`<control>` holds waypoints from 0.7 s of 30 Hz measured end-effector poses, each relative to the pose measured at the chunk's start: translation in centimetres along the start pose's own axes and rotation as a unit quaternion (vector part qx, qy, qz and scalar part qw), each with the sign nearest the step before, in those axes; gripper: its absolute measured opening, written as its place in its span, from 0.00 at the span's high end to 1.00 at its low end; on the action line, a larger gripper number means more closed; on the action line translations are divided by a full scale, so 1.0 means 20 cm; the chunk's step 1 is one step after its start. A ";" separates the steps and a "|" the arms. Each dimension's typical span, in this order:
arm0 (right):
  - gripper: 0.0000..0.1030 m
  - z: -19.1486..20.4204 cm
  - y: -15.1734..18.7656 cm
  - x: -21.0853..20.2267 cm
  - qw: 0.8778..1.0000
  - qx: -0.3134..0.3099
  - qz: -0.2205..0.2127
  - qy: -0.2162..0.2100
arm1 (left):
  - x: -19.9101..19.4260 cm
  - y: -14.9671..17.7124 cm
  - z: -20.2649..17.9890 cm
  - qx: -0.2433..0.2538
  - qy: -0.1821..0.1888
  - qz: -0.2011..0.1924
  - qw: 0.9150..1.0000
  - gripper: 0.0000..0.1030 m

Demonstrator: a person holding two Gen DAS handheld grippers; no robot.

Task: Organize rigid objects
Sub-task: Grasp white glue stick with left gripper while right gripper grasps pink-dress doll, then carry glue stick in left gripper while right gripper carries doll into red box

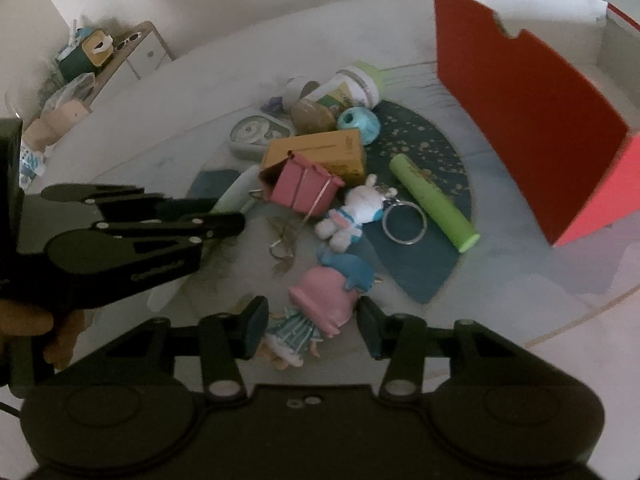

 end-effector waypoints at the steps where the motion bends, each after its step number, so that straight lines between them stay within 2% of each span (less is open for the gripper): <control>1: 0.54 -0.01 0.00 -0.02 1.000 -0.001 -0.003 0.001 | -0.01 0.01 0.00 -0.004 -0.004 0.001 1.000 0.79; 12: 0.54 -0.07 -0.06 -0.26 0.999 -0.031 -0.043 0.008 | -0.13 0.02 0.00 -0.091 -0.013 -0.011 0.996 0.80; 21: 0.54 -0.19 -0.13 -0.47 0.996 -0.033 -0.077 0.014 | -0.28 -0.07 -0.02 -0.114 -0.007 -0.048 0.992 0.80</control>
Point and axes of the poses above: each gripper's, at about its wrist camera, not at the fingertips, and x roughly the way its jaws point, z to its left, y to its underside, the point moved 4 cm from there along x, roughly the way its jaws point, and after that the axes turned 12 degrees about -z, right-handed, at the moved point
